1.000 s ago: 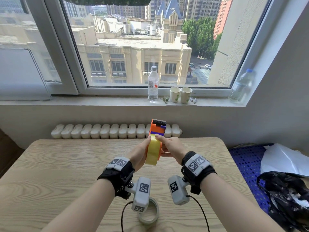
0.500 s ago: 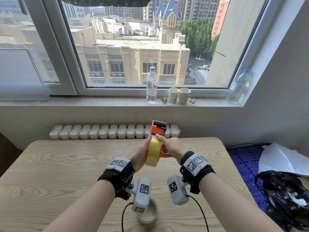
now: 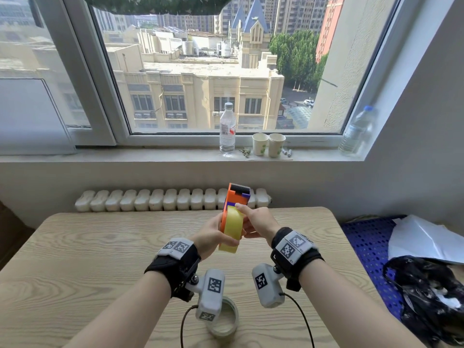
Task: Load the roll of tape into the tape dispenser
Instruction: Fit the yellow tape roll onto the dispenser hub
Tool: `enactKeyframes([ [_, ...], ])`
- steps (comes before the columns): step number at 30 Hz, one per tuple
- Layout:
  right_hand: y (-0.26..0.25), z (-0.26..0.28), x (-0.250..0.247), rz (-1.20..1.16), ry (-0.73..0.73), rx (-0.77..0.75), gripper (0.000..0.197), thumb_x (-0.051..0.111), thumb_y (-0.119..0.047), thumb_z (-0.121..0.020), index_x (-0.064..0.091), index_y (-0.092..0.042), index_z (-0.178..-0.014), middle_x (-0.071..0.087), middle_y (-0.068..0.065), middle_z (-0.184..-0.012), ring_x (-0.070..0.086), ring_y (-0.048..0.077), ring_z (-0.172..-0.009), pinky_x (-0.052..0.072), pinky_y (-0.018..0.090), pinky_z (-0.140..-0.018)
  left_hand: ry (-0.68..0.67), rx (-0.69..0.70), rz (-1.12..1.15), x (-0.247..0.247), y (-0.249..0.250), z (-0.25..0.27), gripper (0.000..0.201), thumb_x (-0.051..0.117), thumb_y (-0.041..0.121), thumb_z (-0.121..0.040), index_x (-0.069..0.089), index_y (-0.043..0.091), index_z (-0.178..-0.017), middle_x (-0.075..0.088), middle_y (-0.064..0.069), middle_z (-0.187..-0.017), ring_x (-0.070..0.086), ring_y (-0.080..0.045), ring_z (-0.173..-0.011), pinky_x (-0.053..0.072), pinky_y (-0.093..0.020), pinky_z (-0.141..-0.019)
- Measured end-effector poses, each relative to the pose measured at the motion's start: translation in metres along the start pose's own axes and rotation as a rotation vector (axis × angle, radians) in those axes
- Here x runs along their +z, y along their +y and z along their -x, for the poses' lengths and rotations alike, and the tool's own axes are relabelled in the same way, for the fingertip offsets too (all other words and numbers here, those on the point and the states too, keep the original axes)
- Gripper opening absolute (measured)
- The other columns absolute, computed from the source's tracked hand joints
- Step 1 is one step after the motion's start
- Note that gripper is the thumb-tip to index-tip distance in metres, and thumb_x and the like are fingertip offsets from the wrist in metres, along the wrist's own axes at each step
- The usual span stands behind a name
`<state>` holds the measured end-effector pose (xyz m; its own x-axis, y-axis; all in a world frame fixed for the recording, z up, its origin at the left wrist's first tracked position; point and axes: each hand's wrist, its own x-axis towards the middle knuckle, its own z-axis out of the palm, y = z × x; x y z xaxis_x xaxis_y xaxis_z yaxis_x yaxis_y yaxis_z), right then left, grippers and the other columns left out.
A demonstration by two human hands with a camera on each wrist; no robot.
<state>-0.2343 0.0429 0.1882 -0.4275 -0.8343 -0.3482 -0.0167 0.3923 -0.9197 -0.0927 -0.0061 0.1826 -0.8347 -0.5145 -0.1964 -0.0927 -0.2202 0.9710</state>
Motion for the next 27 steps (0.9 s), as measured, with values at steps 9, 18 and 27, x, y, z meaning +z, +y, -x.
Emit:
enactKeyframes([
  [9, 0.005, 0.003, -0.005, 0.094, 0.117, -0.236, 0.031, 0.048, -0.042, -0.091, 0.059, -0.014, -0.097, 0.064, 0.008, -0.092, 0.060, 0.019, -0.076, 0.051, 0.036, -0.070, 0.057, -0.025, -0.044, 0.000, -0.005, 0.004, 0.049, 0.061, -0.003, -0.084, 0.044, 0.004, -0.129, 0.062, -0.006, -0.096, 0.062, -0.015, -0.086, 0.050, -0.029, -0.081],
  [18, 0.001, 0.012, -0.002, 0.353, 0.197, -0.474, 0.016, 0.069, -0.024, -0.080, 0.075, -0.010, -0.088, 0.070, 0.003, -0.090, 0.064, 0.018, -0.084, 0.053, 0.034, -0.083, 0.077, -0.031, -0.056, 0.000, -0.002, 0.007, 0.050, 0.063, 0.005, -0.084, 0.043, 0.007, -0.130, 0.063, -0.007, -0.096, 0.061, -0.018, -0.087, 0.049, -0.032, -0.081],
  [27, -0.007, 0.014, 0.004, 0.404, 0.222, -0.591, 0.014, 0.063, -0.016, -0.085, 0.073, -0.006, -0.088, 0.069, 0.010, -0.095, 0.061, 0.015, -0.085, 0.051, 0.034, -0.083, 0.174, -0.011, -0.123, 0.002, -0.003, 0.006, 0.037, 0.059, 0.018, -0.089, 0.048, 0.006, -0.122, 0.066, -0.007, -0.088, 0.064, -0.020, -0.079, 0.052, -0.037, -0.079],
])
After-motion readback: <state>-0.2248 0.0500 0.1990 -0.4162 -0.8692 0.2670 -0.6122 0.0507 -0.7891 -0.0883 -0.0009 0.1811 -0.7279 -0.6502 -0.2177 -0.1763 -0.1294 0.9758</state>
